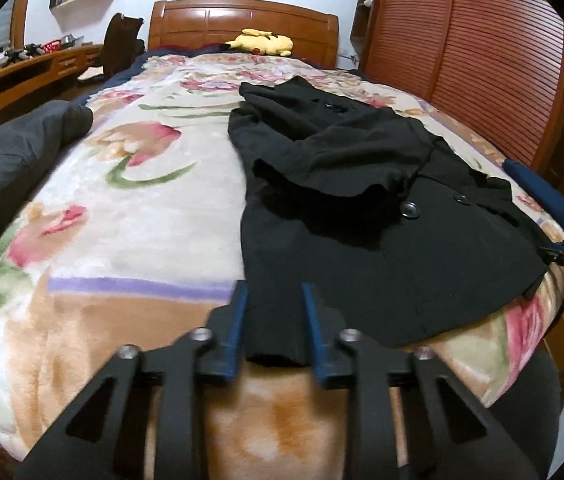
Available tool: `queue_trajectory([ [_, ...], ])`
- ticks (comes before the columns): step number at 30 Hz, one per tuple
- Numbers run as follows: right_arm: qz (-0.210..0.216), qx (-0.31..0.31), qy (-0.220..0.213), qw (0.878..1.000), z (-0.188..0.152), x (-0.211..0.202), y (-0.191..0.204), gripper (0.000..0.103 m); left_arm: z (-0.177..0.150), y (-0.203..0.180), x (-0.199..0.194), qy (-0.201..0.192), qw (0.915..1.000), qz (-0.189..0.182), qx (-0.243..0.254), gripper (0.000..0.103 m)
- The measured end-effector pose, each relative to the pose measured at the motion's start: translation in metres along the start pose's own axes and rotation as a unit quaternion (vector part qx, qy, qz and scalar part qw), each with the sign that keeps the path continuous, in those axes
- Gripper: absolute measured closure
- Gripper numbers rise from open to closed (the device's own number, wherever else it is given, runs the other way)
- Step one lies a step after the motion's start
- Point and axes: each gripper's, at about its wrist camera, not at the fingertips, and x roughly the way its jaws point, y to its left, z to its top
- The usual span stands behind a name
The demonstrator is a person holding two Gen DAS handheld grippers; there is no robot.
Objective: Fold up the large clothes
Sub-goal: 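Grasp the coat hem with the left gripper while the right gripper grasps it too, then lift the hem with both grippers and carry it toward the collar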
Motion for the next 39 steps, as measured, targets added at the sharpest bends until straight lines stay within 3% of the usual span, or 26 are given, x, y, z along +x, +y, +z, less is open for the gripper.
queue_trajectory([
  [2, 0.003, -0.004, -0.002, 1.000, 0.000, -0.001, 0.003, 0.077, 0.001, 0.000, -0.002, -0.002, 1.0000, -0.003, -0.001, 0.091],
  [5, 0.002, -0.014, -0.005, 1.000, 0.001, -0.004, 0.009, 0.088, 0.001, -0.004, -0.011, -0.012, 0.9999, -0.008, 0.000, 0.094],
  [12, -0.011, -0.021, 0.002, 1.000, 0.005, -0.001, 0.015, 0.089, 0.008, -0.018, -0.027, -0.033, 0.9991, 0.005, 0.026, 0.095],
  [24, 0.010, -0.004, 0.010, 1.000, 0.010, 0.000, 0.010, 0.092, 0.007, -0.030, -0.058, -0.068, 0.9968, 0.004, 0.042, 0.097],
  [31, 0.043, 0.000, -0.057, 0.997, 0.013, -0.044, 0.010, 0.096, 0.007, -0.031, -0.094, -0.105, 0.9934, 0.002, 0.045, 0.097],
  [39, 0.073, 0.006, -0.146, 0.987, 0.012, -0.112, 0.007, 0.096, 0.000, -0.030, -0.145, -0.150, 0.9877, -0.011, 0.045, 0.098],
])
